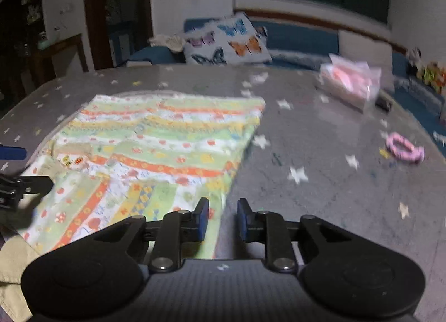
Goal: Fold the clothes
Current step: 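Release the folded side with the right gripper and smooth it flat, then grasp the other khaki sleeve with the left gripper and lift it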
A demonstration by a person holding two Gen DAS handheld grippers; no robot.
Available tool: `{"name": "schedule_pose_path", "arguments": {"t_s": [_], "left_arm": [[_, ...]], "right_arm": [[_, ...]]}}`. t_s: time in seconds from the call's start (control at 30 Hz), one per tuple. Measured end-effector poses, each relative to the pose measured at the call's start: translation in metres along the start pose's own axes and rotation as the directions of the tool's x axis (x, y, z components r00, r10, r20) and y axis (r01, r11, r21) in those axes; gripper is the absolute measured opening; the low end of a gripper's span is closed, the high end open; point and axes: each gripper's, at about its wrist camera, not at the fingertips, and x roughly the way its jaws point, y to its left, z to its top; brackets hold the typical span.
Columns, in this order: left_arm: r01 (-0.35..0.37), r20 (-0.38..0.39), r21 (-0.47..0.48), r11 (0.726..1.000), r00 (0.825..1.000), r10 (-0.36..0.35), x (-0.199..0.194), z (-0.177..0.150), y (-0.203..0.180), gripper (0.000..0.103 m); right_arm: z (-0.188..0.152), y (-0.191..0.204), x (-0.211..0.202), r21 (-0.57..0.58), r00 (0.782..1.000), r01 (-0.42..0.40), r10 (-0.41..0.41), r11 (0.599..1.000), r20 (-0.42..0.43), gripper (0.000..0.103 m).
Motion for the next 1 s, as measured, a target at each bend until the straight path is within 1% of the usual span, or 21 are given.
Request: {"name": "schedule_pose_path", "arguments": {"t_s": [0.07, 0.17, 0.23, 0.37, 0.5, 0.63, 0.7, 0.77, 0.87, 0.97, 1.0], "left_arm": [[-0.009, 0.005, 0.007, 1.000, 1.000, 0.008, 0.001, 0.002, -0.002, 0.103], [-0.017, 0.003, 0.027, 0.999, 1.000, 0.017, 0.007, 0.004, -0.006, 0.103], [-0.026, -0.004, 0.035, 0.999, 1.000, 0.026, 0.012, 0.003, -0.006, 0.103], [-0.027, -0.002, 0.041, 0.999, 1.000, 0.027, 0.011, 0.001, -0.005, 0.103], [-0.030, 0.006, 0.063, 0.998, 1.000, 0.029, 0.007, -0.003, -0.009, 0.103], [-0.014, 0.027, 0.072, 0.997, 1.000, 0.012, -0.003, -0.003, -0.015, 0.103], [-0.003, 0.031, 0.090, 0.996, 1.000, 0.000, -0.005, -0.004, -0.019, 0.103], [0.000, 0.024, 0.121, 0.993, 1.000, -0.003, -0.004, -0.006, -0.024, 0.103], [-0.011, 0.024, 0.153, 0.988, 1.000, 0.008, -0.004, -0.011, -0.025, 0.103], [-0.008, 0.037, 0.165, 0.986, 0.999, 0.002, -0.015, -0.015, -0.020, 0.103], [-0.005, 0.042, 0.173, 0.985, 0.999, -0.003, -0.019, -0.017, -0.018, 0.103]], "right_arm": [[0.004, 0.007, 0.001, -0.033, 1.000, -0.011, 0.012, 0.999, 0.024, 0.021], [0.008, 0.014, 0.011, -0.050, 0.999, -0.051, 0.051, 0.997, 0.010, 0.021], [0.005, 0.012, 0.019, -0.048, 0.999, -0.043, 0.043, 0.998, -0.010, 0.021], [0.003, 0.011, 0.007, -0.041, 0.999, -0.040, 0.040, 0.998, -0.004, 0.021], [-0.005, 0.030, -0.016, -0.134, 0.994, -0.108, 0.111, 0.985, 0.015, 0.023], [-0.011, 0.054, -0.022, -0.204, 0.986, -0.160, 0.166, 0.966, 0.012, 0.023], [-0.011, 0.066, -0.020, -0.215, 0.981, -0.187, 0.193, 0.958, 0.007, 0.023], [-0.012, 0.074, -0.015, -0.222, 0.979, -0.199, 0.202, 0.955, -0.009, 0.024], [-0.017, 0.079, -0.014, -0.247, 0.982, -0.187, 0.187, 0.951, -0.022, 0.024], [-0.020, 0.075, -0.025, -0.251, 0.984, -0.174, 0.176, 0.952, -0.013, 0.027], [-0.023, 0.072, -0.027, -0.250, 0.985, -0.170, 0.170, 0.953, -0.024, 0.027]]}}
